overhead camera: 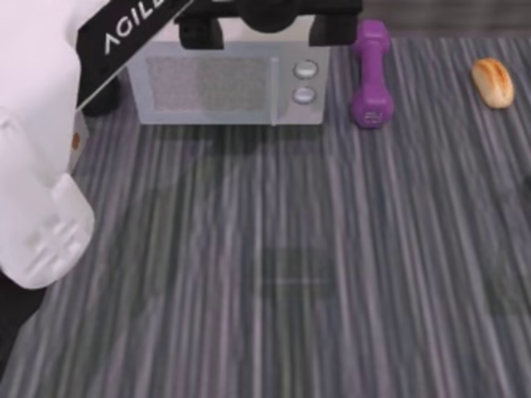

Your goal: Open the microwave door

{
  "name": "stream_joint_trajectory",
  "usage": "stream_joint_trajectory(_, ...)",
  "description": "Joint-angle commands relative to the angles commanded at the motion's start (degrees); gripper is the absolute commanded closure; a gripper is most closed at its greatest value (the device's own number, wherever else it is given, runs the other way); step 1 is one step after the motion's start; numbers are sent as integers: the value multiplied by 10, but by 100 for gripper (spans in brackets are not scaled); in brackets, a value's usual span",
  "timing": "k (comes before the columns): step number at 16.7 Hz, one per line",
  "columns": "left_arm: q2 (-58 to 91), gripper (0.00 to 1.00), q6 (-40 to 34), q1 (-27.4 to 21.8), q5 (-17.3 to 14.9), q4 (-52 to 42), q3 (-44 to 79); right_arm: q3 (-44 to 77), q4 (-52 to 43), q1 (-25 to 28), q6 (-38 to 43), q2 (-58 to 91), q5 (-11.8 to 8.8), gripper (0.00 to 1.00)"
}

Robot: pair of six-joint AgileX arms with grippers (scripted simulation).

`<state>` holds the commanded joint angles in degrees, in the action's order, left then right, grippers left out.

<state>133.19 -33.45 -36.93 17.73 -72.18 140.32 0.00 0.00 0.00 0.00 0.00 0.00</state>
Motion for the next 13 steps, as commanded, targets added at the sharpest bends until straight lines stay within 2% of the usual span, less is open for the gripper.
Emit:
stream_joint_trajectory(7, 46, 0, 23, 23, -11, 114, -60, 0, 0, 0, 0, 0, 0, 0)
stream_joint_trajectory(11, 48, 0, 25, 25, -11, 120, -64, 0, 0, 0, 0, 0, 0, 0)
stream_joint_trajectory(13, 48, 15, 25, 25, -11, 120, -64, 0, 0, 0, 0, 0, 0, 0)
